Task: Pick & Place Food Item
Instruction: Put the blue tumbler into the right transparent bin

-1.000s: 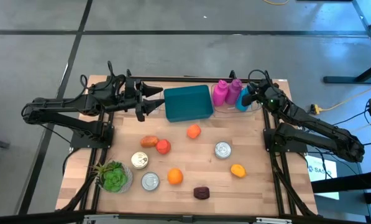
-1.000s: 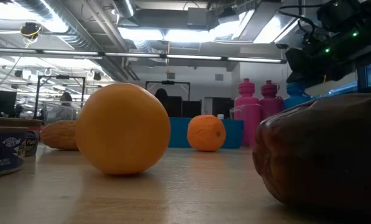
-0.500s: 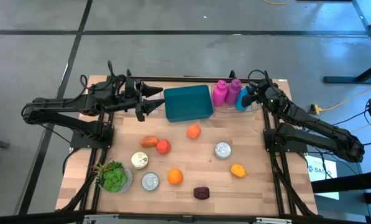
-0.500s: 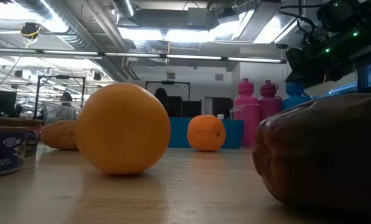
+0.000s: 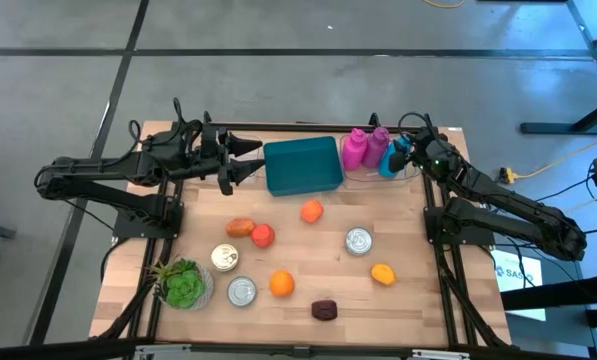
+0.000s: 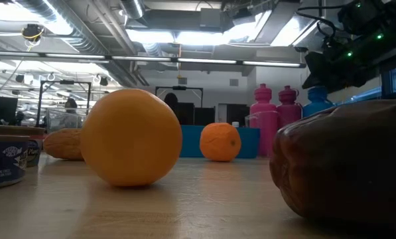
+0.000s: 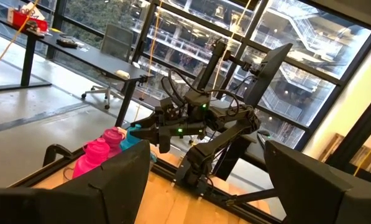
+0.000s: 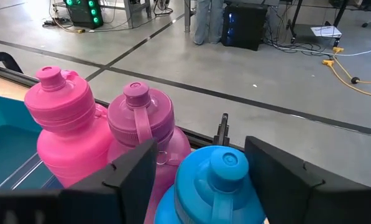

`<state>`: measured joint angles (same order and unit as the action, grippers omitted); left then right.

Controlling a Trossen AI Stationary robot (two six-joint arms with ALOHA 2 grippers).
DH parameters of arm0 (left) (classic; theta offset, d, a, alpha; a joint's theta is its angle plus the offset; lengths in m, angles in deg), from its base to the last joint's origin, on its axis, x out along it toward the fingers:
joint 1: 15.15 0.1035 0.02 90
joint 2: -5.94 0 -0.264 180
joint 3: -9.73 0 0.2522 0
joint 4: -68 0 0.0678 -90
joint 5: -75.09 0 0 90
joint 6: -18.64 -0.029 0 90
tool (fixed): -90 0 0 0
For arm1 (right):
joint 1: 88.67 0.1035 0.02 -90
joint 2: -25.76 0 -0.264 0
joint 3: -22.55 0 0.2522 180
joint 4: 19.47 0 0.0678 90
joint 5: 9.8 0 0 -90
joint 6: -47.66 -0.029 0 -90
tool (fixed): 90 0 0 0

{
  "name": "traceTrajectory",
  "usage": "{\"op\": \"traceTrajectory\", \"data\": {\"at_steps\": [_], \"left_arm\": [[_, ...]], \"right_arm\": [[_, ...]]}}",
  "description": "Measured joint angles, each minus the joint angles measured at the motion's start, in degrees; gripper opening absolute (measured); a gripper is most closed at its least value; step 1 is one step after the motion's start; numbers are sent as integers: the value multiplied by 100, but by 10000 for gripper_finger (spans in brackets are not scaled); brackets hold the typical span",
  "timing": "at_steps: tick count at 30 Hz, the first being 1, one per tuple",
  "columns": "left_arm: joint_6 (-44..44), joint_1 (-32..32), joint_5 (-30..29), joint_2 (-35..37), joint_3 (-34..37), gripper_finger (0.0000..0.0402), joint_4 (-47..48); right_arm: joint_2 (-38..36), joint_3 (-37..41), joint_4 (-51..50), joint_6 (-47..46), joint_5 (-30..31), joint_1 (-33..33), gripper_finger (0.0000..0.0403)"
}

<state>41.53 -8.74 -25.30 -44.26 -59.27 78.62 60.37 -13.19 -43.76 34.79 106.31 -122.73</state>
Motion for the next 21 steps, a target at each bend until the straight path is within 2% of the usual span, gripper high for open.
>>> {"op": "traceTrajectory", "data": {"at_steps": [21], "left_arm": [[-3, 0, 68, -2, 0, 306, 9]], "right_arm": [[7, -146, -277, 137, 136, -2, 247]]}}
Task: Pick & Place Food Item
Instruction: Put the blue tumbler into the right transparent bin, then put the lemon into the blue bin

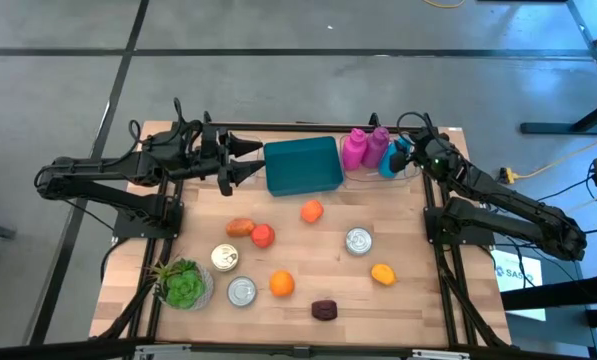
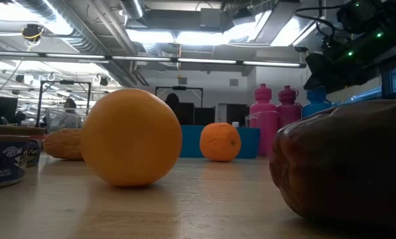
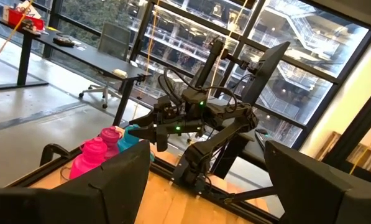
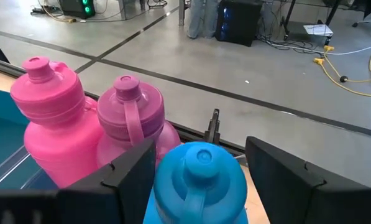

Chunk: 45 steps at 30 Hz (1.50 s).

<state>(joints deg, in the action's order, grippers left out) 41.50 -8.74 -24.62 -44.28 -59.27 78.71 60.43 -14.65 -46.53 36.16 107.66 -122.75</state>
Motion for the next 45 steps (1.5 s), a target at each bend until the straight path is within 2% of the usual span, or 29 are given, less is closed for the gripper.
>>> {"op": "traceTrajectory", "data": {"at_steps": [14, 23, 26, 32, 35, 39, 45], "left_arm": [[94, 0, 5, 0, 0, 306, -2], [143, 0, 83, 1, 0, 306, 3], [143, 0, 88, 2, 0, 306, 54], [143, 58, 195, 2, -2, 306, 707], [145, 127, 202, 2, -2, 306, 1185], [144, 240, 397, 2, -2, 306, 1476], [8, 357, 550, 2, -2, 306, 1787]], "right_arm": [[-15, -102, 389, -178, 15, 0, 247], [-22, -1268, -48, 196, -21, 3, 247], [-22, -1814, -709, 202, -532, 4, 247], [-21, -2793, -2145, -77, -2542, 13, 240], [17, -3224, -2789, -157, -3341, 102, 226], [250, -3719, -3900, -397, -3828, 343, 201], [540, -4121, -4638, -780, -4205, 876, 169]]}}
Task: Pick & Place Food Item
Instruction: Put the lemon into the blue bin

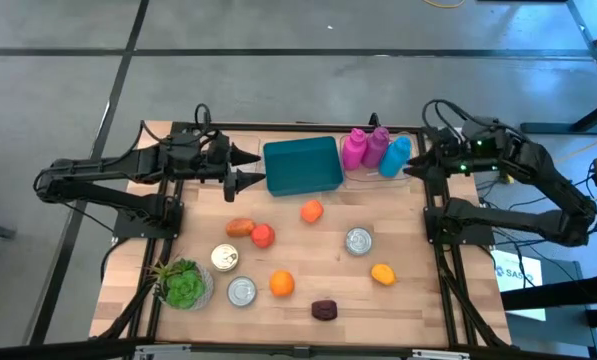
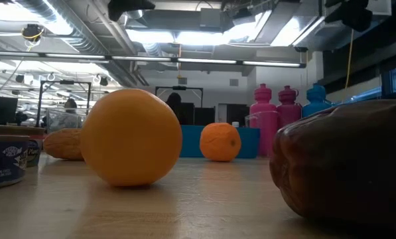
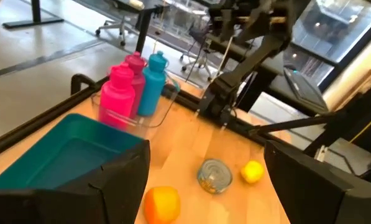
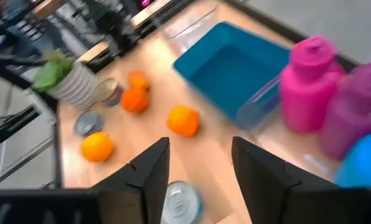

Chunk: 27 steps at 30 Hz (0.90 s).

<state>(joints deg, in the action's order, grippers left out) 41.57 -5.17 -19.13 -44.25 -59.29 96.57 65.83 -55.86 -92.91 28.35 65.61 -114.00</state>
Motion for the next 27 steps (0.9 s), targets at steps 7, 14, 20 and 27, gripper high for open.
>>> {"op": "traceTrajectory", "data": {"at_steps": [7, 14, 20, 27], "left_arm": [[-1, 44, 41, 0, 0, 306, 91], [182, 42, 88, 0, -3, 306, 95], [150, 4, 80, -102, -392, 306, 572], [-110, 4, -80, -243, -695, 306, 927]], "right_arm": [[377, -425, -406, -147, 413, 751, 147], [496, -790, -618, -284, 1505, 1545, 135], [586, -806, -1218, -904, 1589, 2265, 132], [965, -801, -1382, -1387, 1580, 3250, 132]]}}
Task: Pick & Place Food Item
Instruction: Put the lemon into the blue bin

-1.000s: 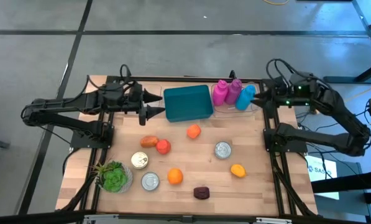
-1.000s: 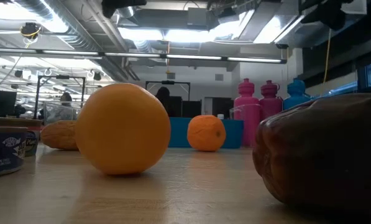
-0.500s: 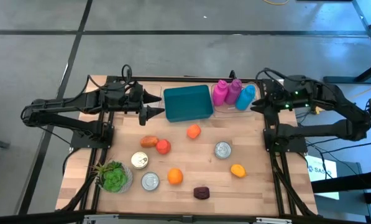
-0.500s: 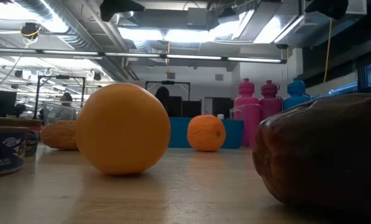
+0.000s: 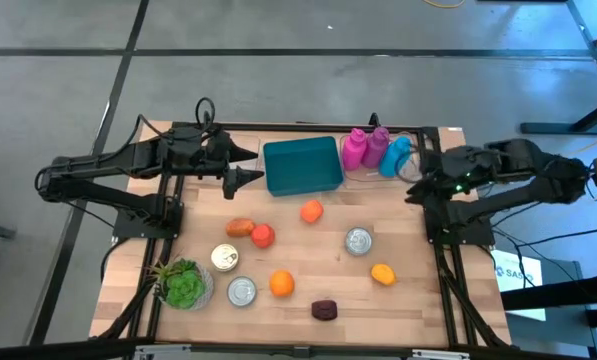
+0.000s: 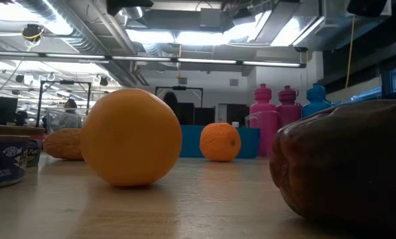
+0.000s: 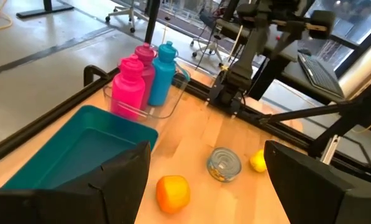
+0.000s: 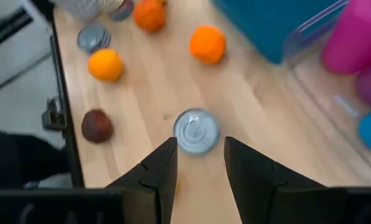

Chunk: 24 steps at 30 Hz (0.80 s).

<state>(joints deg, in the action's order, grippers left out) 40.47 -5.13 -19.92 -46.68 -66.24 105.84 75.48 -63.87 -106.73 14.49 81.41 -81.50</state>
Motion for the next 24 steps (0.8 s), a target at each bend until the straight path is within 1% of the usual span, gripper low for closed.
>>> {"op": "traceTrajectory", "data": {"at_steps": [6, 10, 14, 19, 24], "left_arm": [[-4, 0, 0, -38, 2, 306, 25], [-49, 0, -5, -39, 2, 306, 25], [-80, 0, -5, -39, 2, 306, 36], [-215, 0, -12, -42, 2, 306, 63], [-355, -1, -11, -42, 2, 306, 106]], "right_arm": [[527, 0, -62, -372, 41, 1026, 131], [878, 0, -111, -768, 374, 1741, 127], [1137, 0, -112, -1456, 773, 2473, 114], [1489, 0, -113, -2603, 1199, 3352, 97], [1987, 0, -125, -3530, 1332, 3821, 89]]}}
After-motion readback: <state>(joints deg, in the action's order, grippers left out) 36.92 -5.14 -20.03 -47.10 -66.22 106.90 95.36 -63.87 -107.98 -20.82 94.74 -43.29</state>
